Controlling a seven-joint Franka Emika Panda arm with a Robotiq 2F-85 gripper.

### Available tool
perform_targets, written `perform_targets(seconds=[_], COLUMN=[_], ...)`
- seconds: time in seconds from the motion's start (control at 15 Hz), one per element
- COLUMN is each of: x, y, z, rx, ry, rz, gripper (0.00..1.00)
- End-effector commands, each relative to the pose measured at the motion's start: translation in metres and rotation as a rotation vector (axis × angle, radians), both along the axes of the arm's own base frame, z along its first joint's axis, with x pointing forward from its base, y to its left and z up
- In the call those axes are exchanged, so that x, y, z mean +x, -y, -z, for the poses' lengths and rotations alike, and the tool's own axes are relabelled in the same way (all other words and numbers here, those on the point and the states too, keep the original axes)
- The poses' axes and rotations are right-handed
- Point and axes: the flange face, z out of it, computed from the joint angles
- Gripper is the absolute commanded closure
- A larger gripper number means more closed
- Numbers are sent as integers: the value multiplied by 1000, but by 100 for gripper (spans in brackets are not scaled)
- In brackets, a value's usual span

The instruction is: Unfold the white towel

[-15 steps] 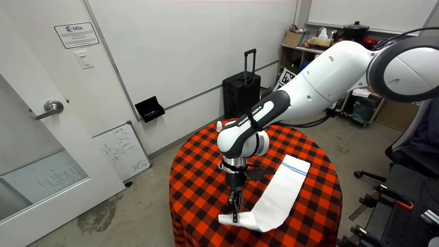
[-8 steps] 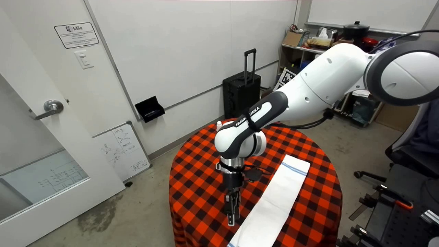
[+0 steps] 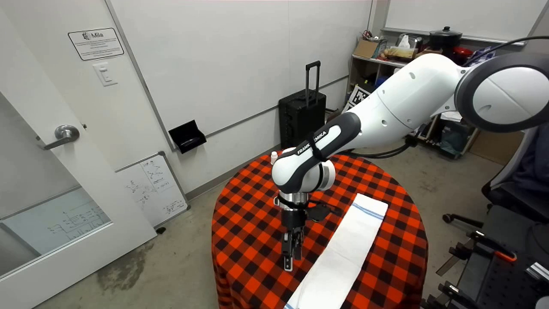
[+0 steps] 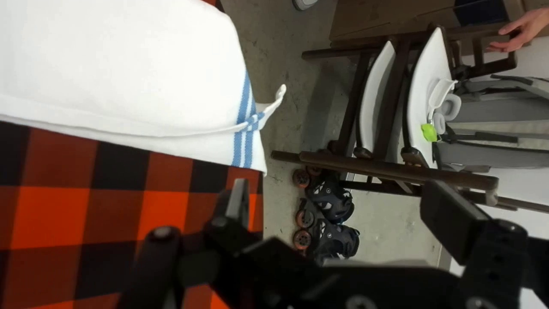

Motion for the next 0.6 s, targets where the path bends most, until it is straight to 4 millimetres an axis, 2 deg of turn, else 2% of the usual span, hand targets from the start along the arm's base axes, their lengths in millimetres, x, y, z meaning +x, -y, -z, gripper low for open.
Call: perform_targets(seconds=[0.0,0.27,0.53], x=[12,16,-1], y=[42,112,173], z=[-4,-8,-14], rx=[-38,-157,-286], ry=[28,87,77], rz=[111,252,313], gripper=[0,0,0])
